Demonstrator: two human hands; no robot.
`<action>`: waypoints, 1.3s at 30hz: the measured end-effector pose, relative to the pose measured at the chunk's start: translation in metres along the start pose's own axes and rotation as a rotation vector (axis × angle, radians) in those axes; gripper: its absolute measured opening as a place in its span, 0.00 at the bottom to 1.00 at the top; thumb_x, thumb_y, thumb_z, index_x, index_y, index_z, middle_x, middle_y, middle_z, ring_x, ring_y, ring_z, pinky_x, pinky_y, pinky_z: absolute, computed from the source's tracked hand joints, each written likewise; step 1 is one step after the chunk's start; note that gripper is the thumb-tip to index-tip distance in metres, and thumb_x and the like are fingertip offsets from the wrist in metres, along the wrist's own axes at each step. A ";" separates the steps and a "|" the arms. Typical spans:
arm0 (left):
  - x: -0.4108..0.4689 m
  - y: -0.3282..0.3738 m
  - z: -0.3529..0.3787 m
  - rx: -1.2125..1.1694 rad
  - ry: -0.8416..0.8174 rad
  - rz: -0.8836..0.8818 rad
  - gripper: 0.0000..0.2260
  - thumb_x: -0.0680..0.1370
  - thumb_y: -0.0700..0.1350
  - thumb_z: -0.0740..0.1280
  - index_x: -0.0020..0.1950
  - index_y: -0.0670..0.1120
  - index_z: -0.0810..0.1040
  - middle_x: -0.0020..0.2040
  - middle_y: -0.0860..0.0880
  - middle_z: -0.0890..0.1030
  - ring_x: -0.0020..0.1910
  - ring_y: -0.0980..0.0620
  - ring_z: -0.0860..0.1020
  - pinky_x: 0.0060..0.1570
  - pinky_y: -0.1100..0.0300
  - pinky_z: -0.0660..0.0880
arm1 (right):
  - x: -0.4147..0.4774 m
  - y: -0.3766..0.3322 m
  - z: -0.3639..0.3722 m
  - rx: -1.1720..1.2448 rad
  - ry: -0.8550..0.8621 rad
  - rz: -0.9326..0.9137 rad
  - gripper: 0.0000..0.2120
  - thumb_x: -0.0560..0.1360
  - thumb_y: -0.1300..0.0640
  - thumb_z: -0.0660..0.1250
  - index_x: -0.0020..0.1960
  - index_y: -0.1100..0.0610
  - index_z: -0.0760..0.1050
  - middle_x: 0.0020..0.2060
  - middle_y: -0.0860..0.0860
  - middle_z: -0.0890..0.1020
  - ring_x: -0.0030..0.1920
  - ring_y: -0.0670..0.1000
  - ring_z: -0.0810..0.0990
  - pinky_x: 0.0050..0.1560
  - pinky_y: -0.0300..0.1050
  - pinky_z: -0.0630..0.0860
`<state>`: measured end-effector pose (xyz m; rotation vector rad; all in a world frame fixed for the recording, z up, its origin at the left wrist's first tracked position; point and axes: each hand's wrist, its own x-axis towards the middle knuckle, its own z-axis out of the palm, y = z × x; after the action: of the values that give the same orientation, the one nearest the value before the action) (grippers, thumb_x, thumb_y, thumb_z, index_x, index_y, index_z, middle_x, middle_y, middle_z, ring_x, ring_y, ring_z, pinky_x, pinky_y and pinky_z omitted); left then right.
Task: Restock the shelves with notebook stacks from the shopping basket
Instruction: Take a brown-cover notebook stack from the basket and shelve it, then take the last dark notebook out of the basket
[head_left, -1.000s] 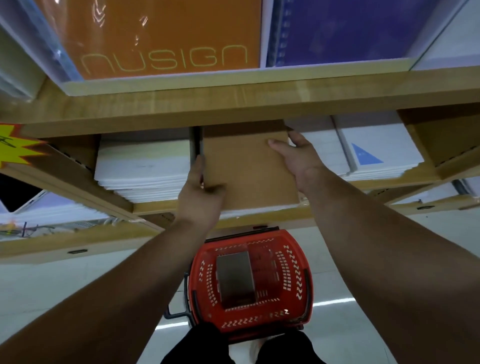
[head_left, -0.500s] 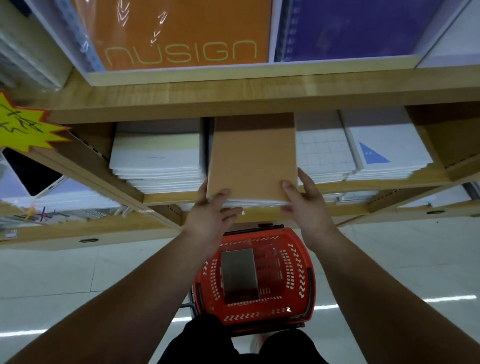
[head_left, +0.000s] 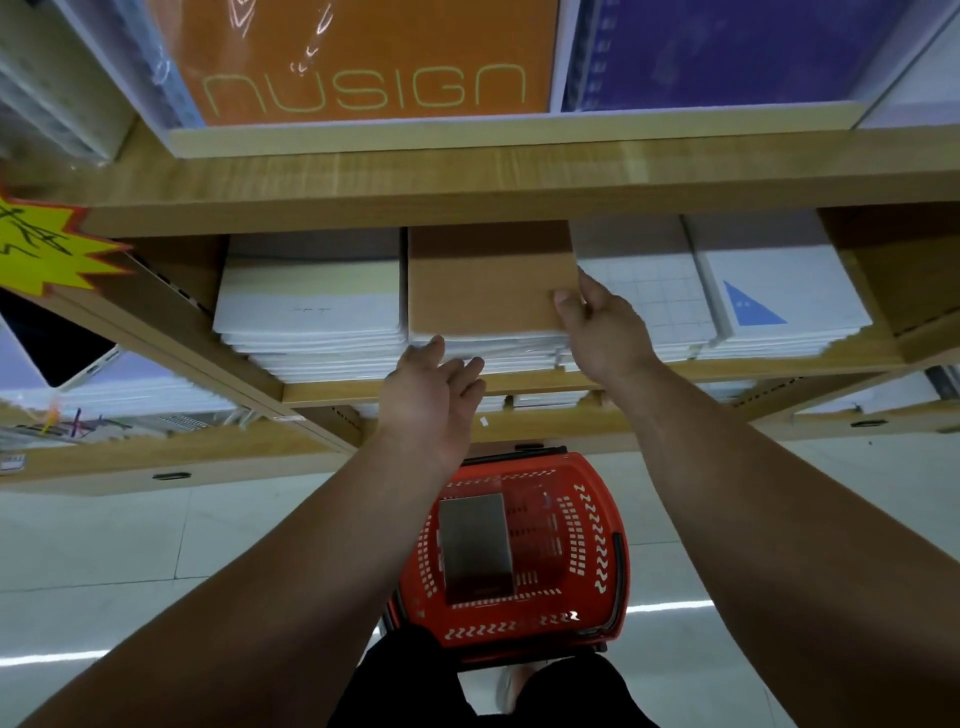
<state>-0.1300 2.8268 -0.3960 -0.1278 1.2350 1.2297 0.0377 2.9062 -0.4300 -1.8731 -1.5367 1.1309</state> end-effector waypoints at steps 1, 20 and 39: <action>0.003 0.001 -0.002 -0.022 -0.010 -0.014 0.22 0.88 0.43 0.56 0.82 0.43 0.60 0.79 0.33 0.64 0.75 0.35 0.70 0.75 0.44 0.67 | -0.001 0.004 0.003 0.055 -0.003 -0.017 0.28 0.86 0.43 0.56 0.84 0.43 0.54 0.71 0.48 0.76 0.65 0.52 0.77 0.56 0.40 0.75; 0.009 0.014 -0.012 0.107 -0.002 0.077 0.23 0.87 0.43 0.56 0.82 0.40 0.59 0.81 0.39 0.64 0.76 0.40 0.69 0.78 0.43 0.62 | 0.005 -0.002 0.026 0.393 -0.022 -0.008 0.29 0.86 0.50 0.60 0.84 0.44 0.55 0.71 0.45 0.74 0.68 0.45 0.73 0.64 0.36 0.69; 0.061 -0.078 -0.155 1.056 0.098 -0.001 0.23 0.76 0.55 0.71 0.70 0.54 0.76 0.54 0.44 0.83 0.46 0.44 0.82 0.48 0.50 0.78 | -0.121 0.155 0.094 0.093 0.052 0.232 0.11 0.77 0.52 0.66 0.57 0.45 0.81 0.55 0.51 0.82 0.44 0.47 0.80 0.47 0.47 0.80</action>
<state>-0.1804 2.7316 -0.5454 0.5885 1.8154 0.4473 0.0446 2.7359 -0.5664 -2.0392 -1.2410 1.2201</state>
